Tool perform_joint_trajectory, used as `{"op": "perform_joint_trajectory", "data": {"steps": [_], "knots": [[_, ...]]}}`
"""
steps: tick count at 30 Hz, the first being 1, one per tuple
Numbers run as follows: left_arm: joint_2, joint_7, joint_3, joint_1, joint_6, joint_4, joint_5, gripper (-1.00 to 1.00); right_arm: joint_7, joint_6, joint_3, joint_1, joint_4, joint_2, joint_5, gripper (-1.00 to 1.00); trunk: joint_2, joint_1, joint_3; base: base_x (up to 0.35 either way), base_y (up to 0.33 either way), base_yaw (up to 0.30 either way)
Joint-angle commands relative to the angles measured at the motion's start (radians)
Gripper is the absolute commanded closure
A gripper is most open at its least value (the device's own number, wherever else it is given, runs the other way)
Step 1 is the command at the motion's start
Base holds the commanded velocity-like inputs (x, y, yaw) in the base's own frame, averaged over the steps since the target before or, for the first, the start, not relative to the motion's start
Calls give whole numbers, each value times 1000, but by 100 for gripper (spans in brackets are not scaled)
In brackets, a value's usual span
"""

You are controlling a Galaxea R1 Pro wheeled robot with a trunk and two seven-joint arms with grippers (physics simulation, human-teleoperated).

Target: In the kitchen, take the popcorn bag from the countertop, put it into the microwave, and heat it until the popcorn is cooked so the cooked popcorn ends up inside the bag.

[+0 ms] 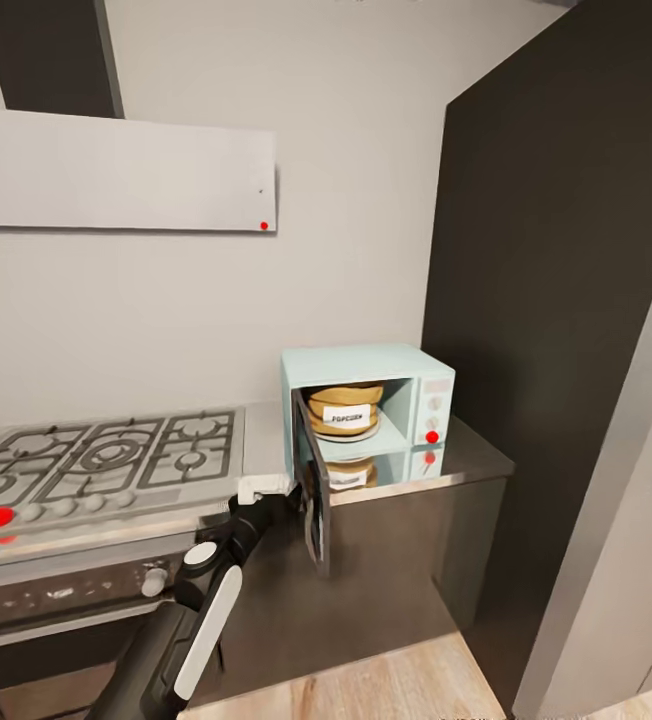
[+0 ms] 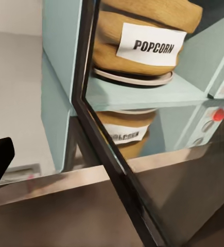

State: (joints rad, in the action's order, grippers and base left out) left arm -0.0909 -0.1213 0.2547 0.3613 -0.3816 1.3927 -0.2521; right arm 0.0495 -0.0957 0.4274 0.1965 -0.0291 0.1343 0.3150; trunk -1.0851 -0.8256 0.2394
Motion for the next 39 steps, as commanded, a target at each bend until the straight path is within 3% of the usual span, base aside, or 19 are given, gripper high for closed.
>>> {"op": "perform_joint_trajectory", "data": {"steps": [1,39], "knots": [[0,-9,2,1,-4,1,-11,-100,2,-6,8,1,-3,1,6,-100,-1,0,1,0,0,-205],[0,-9,2,1,-2,0,-10,-100,1,-4,10,1,-3,4,6,-100,-1,0,-23,0,0,-189]]}}
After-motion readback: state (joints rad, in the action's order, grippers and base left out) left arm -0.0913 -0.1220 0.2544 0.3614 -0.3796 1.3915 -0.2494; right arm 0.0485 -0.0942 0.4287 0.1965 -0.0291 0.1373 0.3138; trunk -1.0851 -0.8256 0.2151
